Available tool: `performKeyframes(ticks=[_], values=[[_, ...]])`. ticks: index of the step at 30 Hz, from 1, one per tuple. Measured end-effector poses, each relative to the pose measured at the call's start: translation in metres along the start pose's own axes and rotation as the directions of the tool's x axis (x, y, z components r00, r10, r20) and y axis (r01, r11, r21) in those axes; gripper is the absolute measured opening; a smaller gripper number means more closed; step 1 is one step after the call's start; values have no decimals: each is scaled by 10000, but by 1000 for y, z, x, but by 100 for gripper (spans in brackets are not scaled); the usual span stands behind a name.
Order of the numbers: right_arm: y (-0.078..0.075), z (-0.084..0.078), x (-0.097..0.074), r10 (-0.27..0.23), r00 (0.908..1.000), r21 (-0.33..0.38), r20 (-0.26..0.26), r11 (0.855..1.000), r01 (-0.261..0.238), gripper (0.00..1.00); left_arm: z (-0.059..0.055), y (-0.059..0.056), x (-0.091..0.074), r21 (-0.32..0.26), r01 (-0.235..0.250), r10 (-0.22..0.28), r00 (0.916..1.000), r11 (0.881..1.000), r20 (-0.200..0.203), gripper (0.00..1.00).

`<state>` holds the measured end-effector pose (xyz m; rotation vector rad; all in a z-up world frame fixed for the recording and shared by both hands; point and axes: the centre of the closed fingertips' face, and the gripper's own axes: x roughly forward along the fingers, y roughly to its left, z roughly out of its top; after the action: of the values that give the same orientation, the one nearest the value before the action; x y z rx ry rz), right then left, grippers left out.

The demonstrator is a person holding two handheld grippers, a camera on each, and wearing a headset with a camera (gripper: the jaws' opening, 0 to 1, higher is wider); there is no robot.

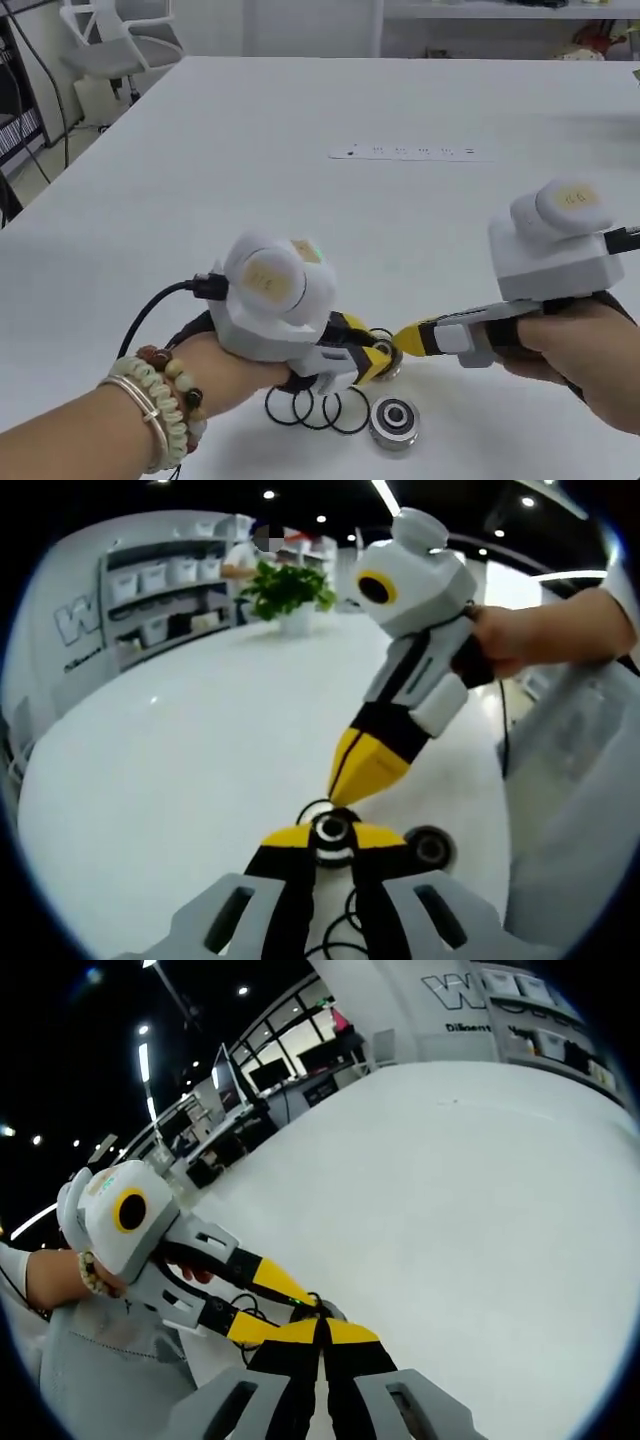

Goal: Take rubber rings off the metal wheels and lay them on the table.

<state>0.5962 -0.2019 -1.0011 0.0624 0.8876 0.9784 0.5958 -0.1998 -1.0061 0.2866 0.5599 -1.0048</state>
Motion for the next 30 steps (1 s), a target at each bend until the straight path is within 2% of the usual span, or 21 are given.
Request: performKeyframes(ticks=[4,7,9,14,17,19,25,30], values=[[3,8,-5,71,9994,191,348,9998,-78,0,16,3,-13,238,-90,84,9997,9997,236,11],[2,13,-9,33,9985,227,551,9997,-46,0,27,3,-23,51,-81,79,9986,10000,519,19],[2,18,-13,33,9970,358,771,9993,-61,0,31,2,-30,159,-44,35,9986,9999,522,23],[2,27,-22,22,9930,368,1184,9993,-66,0,50,1,-53,493,95,-125,9981,9987,608,29],[4,35,-29,54,9881,372,1537,9992,-113,0,65,3,-72,652,-50,-4,9966,9979,825,36],[5,40,-34,101,9838,396,1788,9991,-175,0,70,4,-85,893,-228,150,9961,9957,867,41],[11,54,-43,287,9716,404,2347,9984,-393,0,72,8,-123,1210,-842,727,9927,9891,964,50],[19,62,-47,482,9643,230,2603,9982,-561,0,62,12,-157,1221,-1449,1333,9862,9819,980,51]])
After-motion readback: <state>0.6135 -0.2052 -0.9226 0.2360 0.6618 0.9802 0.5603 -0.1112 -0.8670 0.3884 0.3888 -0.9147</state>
